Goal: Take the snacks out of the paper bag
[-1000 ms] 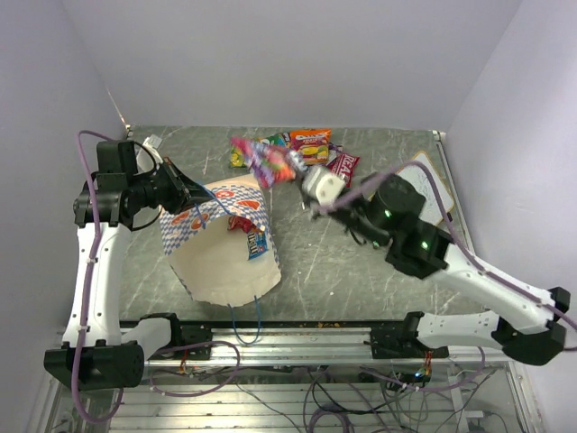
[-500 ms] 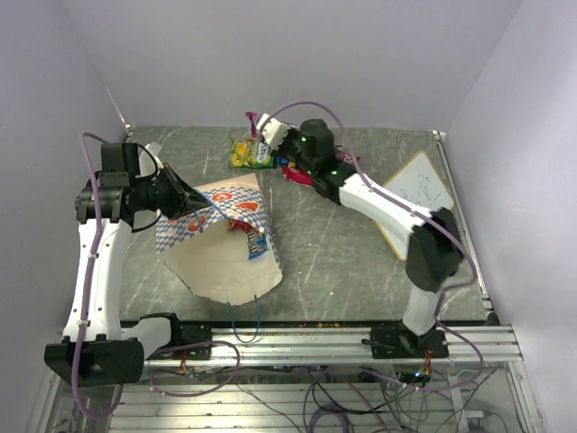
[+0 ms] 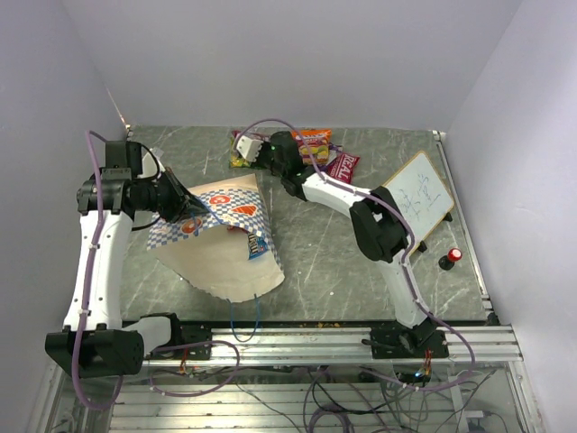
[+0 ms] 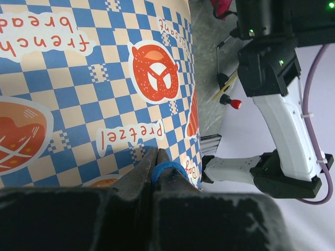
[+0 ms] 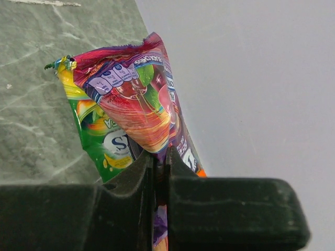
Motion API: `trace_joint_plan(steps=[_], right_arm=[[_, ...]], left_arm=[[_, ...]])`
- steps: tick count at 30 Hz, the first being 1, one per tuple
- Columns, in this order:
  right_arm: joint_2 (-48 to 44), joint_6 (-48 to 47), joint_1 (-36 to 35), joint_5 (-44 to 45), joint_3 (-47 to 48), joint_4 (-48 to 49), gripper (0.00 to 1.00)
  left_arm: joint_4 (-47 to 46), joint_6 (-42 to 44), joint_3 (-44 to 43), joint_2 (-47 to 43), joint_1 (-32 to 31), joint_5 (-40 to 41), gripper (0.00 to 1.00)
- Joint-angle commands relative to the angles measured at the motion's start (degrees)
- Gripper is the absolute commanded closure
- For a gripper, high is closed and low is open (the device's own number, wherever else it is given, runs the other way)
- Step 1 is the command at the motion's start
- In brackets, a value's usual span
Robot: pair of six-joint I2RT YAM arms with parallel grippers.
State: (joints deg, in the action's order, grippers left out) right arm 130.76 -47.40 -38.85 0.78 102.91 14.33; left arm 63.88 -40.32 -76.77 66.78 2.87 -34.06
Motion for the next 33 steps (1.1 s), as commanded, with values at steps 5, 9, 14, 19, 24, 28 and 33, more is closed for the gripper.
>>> trace_joint_plan(steps=[5,9,14,19,24,28,33], right_arm=[[8.6,-4.4,0.3,0.5,4.0,8.7,1.00],[11.7,-6.1,0.3,2.0,3.4,9.2,1.00],[10.9,-4.2,0.0,3.2,3.4,6.0,0.59],[2.1,3.1,0.0,2.1,-0.9,1.0,0.33],[-11.7,10.3,0.0,-1.7,-9.0,-6.2,0.11],[-25.9,14.2,0.1,-2.2,-21.6,-8.7,0.10],[-41.2,18.9,0.4,-3.9,-35.6,-17.9,0.10]], left_arm=[[2.1,2.1,-1.5,-1.6,0.5,1.3,0.93],[2.4,2.0,-1.0,-2.3,0.5,1.0,0.93],[3.6,3.3,-1.8,-2.5,0.5,0.6,0.93],[2.1,3.1,-1.4,-2.8,0.5,-1.3,0.93],[0.1,2.9,-1.4,-3.2,0.5,-3.5,0.93],[-2.8,1.6,-1.1,-3.6,0.5,-5.8,0.93],[-9.5,-3.2,1.3,-5.1,0.5,-9.2,0.93]])
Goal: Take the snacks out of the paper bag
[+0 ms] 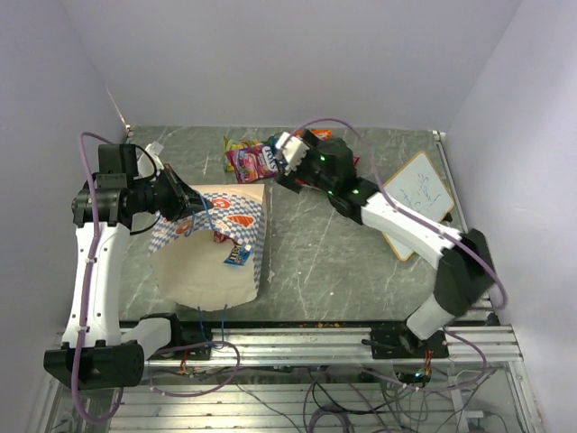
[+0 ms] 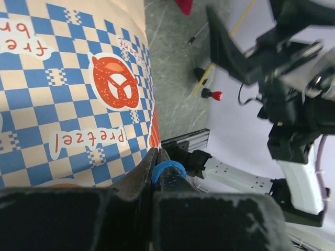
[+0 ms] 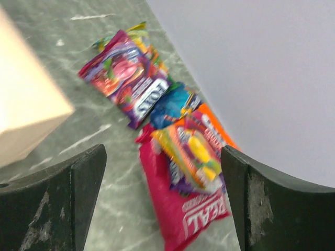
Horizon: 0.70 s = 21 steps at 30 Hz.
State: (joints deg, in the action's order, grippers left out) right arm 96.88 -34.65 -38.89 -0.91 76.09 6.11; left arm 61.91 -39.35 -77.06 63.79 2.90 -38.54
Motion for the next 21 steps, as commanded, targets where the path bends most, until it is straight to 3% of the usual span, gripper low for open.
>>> trace_joint_plan(steps=[1,8,12,16,21], right_arm=[[-10.5,7.7,0.5,-3.6,-11.2,-11.5,0.11],[-31.9,18.8,0.2,-10.0,-22.7,-21.5,0.19],[-40.4,26.6,-4.2,-15.5,-25.1,-21.1,0.23],[-43.2,30.7,-14.5,-13.4,-26.4,-16.4,0.24],[-38.1,25.7,-25.8,-14.7,-22.3,-15.2,0.28]], left_arm=[[-9.2,-5.4,2.0,-2.5,0.5,-5.5,0.93],[-16.6,-11.9,-0.9,-4.8,0.5,-6.2,0.93],[-25.4,-17.9,2.1,-5.1,0.4,-9.8,0.93],[-36.1,-25.6,4.7,-5.6,-1.4,-10.0,0.93],[-37.5,-26.4,3.6,-2.6,-11.1,-5.2,0.93]])
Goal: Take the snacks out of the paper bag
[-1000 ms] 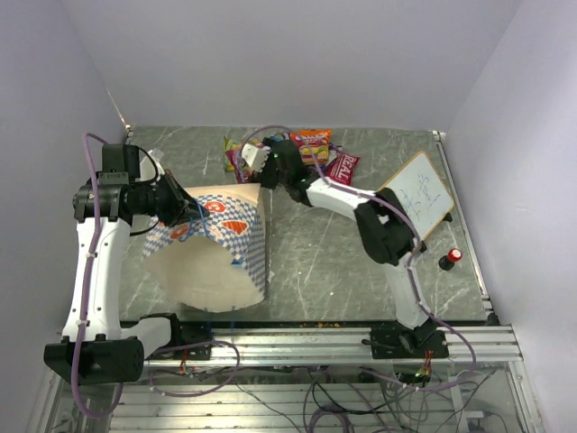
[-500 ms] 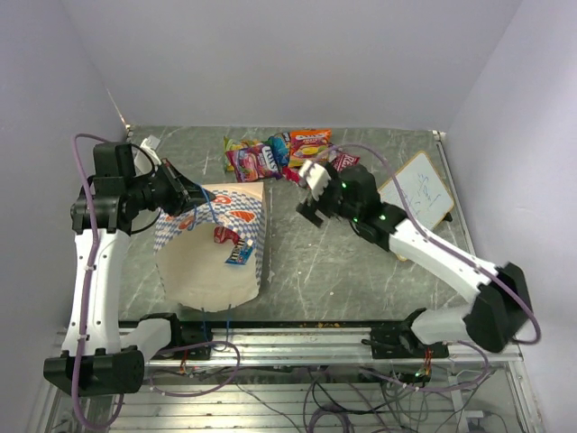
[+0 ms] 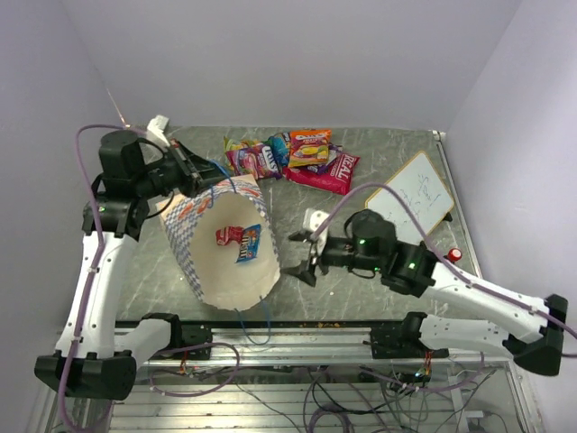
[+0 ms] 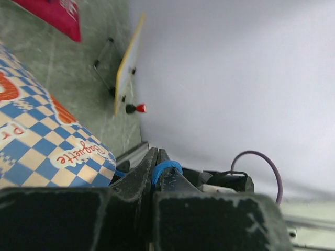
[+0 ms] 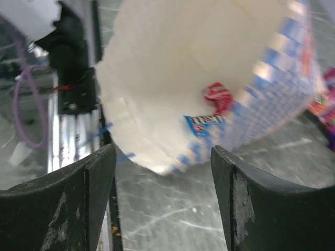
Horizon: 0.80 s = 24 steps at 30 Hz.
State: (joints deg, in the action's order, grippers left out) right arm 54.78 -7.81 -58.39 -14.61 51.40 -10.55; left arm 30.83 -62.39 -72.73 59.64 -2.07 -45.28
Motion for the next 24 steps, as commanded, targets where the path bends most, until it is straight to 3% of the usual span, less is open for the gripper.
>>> trace_joint_plan(steps=[1,8,14,24], right_arm=[[5.0,-3.0,-8.6,0.1,3.3,1.8,0.29],[11.4,-14.9,-18.6,9.7,1.1,9.3,0.33],[20.0,-25.7,-19.0,21.0,-1.2,14.9,0.39],[25.3,-35.1,-8.6,10.7,-4.0,17.5,0.44]], left_arm=[[-4.6,-2.5,-1.3,2.1,-7.2,2.7,0.93],[-5.2,-3.9,0.6,0.7,-8.8,4.7,0.93],[-0.9,-1.9,0.5,0.3,-8.9,5.3,0.93],[0.2,-1.9,0.9,1.0,-8.9,5.1,0.93]])
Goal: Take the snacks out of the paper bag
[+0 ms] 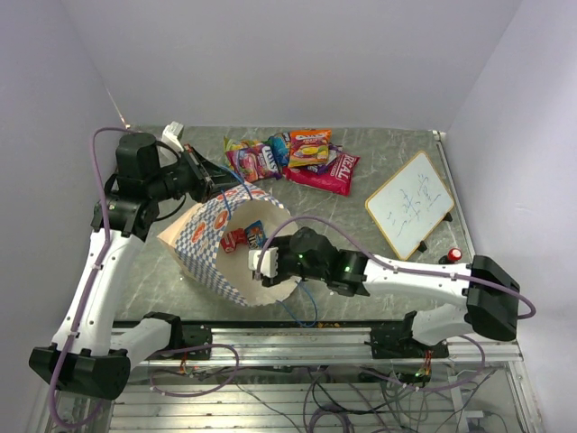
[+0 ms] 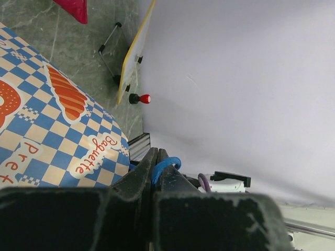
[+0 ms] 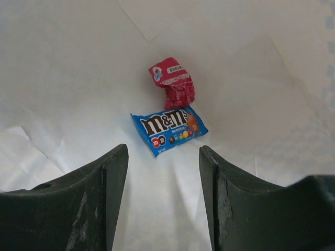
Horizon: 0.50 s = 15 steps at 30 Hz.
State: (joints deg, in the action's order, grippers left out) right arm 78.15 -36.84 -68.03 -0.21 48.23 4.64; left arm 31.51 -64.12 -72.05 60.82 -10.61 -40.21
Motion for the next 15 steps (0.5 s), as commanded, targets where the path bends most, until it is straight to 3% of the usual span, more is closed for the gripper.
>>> trace_joint_plan(steps=[1,15], right_arm=[[2.8,-7.3,1.1,-4.1,-0.7,2.0,0.43],[18.3,-8.1,4.7,-0.8,4.3,6.7,0.34]], left_arm=[[-0.5,-0.1,-0.2,0.2,-0.4,0.1,0.93],[0.8,1.4,-2.4,3.5,-0.5,-1.1,0.93]])
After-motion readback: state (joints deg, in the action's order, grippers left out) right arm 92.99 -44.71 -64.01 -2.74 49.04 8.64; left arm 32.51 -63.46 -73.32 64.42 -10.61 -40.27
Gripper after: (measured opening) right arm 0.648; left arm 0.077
